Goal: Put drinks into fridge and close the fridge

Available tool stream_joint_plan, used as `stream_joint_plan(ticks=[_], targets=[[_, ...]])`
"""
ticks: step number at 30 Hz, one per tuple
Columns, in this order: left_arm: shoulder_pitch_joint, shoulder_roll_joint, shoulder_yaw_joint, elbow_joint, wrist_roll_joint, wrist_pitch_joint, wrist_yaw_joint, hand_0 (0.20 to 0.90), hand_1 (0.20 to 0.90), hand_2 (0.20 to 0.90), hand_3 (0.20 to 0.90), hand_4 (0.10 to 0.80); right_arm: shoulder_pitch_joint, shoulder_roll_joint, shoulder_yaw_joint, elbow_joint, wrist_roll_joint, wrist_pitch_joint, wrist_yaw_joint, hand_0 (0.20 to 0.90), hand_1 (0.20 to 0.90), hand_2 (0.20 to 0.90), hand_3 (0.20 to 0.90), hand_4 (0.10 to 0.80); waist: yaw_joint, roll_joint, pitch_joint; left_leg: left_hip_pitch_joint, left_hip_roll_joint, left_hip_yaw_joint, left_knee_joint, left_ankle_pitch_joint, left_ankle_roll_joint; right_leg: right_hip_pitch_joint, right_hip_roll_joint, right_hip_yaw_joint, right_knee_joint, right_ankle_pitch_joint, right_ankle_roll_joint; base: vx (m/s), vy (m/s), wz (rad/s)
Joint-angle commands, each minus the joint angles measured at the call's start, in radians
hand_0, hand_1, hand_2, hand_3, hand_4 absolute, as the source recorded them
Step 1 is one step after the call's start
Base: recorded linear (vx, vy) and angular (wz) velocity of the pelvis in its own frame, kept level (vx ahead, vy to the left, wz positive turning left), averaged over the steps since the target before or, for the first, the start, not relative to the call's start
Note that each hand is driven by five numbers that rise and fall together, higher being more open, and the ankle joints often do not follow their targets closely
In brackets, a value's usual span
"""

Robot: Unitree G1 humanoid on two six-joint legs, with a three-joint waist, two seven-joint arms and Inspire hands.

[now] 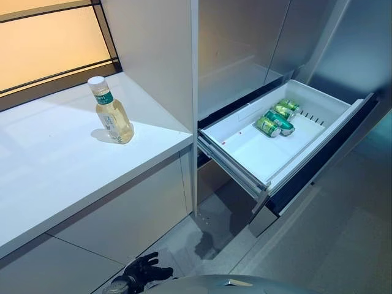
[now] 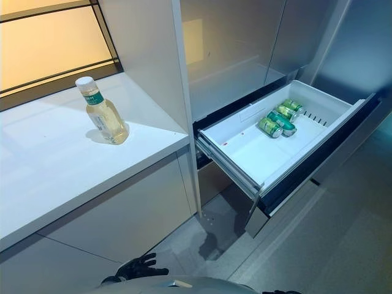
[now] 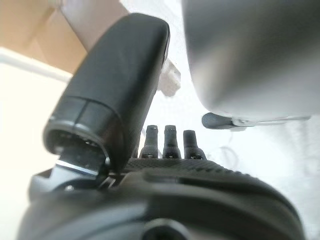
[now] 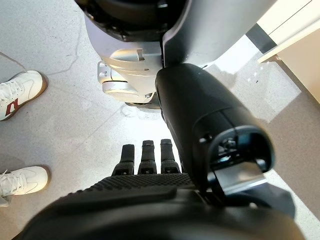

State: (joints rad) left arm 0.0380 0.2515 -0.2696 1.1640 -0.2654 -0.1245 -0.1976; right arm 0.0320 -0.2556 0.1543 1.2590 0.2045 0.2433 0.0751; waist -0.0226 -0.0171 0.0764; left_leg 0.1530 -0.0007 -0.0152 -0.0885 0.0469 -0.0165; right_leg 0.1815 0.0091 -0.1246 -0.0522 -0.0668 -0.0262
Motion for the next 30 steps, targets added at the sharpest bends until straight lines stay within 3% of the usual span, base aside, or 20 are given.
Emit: stream_joint_plan(ticks=[1,7,16,21,30], targets=[[-0.099,-0.020,-0.044,-0.063,0.081,-0.122,-0.026,0.900,0.900,0.900,0.900,0.800,-0.037,0.003,0.041,0.028,-0.013,0.016,0.043,0.900,0.900,0.900,0.900,0.800,0.018,-0.008,0.010,0.007,-0.046,0.008,0.013,-0.093,0.048,-0.056,-0.021,0.044,0.025,0.059,0.087,0.000,0.000,0.00],[-0.140,0.016,-0.120,-0.203,0.129,-0.192,-0.005,0.900,0.900,0.900,0.900,0.800,-0.038,-0.012,0.055,0.016,-0.026,0.016,0.058,0.900,0.900,0.900,0.900,0.800,0.010,-0.005,0.012,0.007,-0.043,0.014,0.010,-0.093,0.045,-0.060,-0.019,0.050,0.027,0.061,0.092,0.000,0.000,0.00],[-0.200,0.099,-0.195,-0.478,0.126,-0.178,-0.035,0.900,0.900,0.900,0.900,0.800,-0.043,-0.036,0.062,0.003,-0.034,0.013,0.071,0.900,0.900,0.900,0.900,0.800,0.006,0.006,0.018,0.001,-0.042,0.011,0.009,-0.089,0.046,-0.067,-0.020,0.050,0.031,0.062,0.094,0.000,0.000,0.00],[-0.231,0.140,-0.203,-0.619,0.057,-0.145,-0.072,0.900,0.900,0.900,0.900,0.800,-0.044,-0.041,0.055,0.004,-0.042,0.009,0.071,0.900,0.900,0.900,0.900,0.800,0.009,0.012,0.014,0.000,-0.044,0.003,0.007,-0.088,0.047,-0.063,-0.021,0.046,0.025,0.062,0.094,0.000,0.000,0.00],[-0.290,0.190,-0.195,-0.915,-0.175,0.005,-0.215,0.900,0.900,0.900,0.900,0.800,-0.043,-0.032,0.054,0.022,-0.043,-0.007,0.054,0.900,0.900,0.900,0.900,0.800,0.017,0.020,0.009,-0.002,-0.047,-0.010,0.005,-0.089,0.051,-0.057,-0.024,0.034,0.019,0.060,0.092,-0.005,0.003,0.01]])
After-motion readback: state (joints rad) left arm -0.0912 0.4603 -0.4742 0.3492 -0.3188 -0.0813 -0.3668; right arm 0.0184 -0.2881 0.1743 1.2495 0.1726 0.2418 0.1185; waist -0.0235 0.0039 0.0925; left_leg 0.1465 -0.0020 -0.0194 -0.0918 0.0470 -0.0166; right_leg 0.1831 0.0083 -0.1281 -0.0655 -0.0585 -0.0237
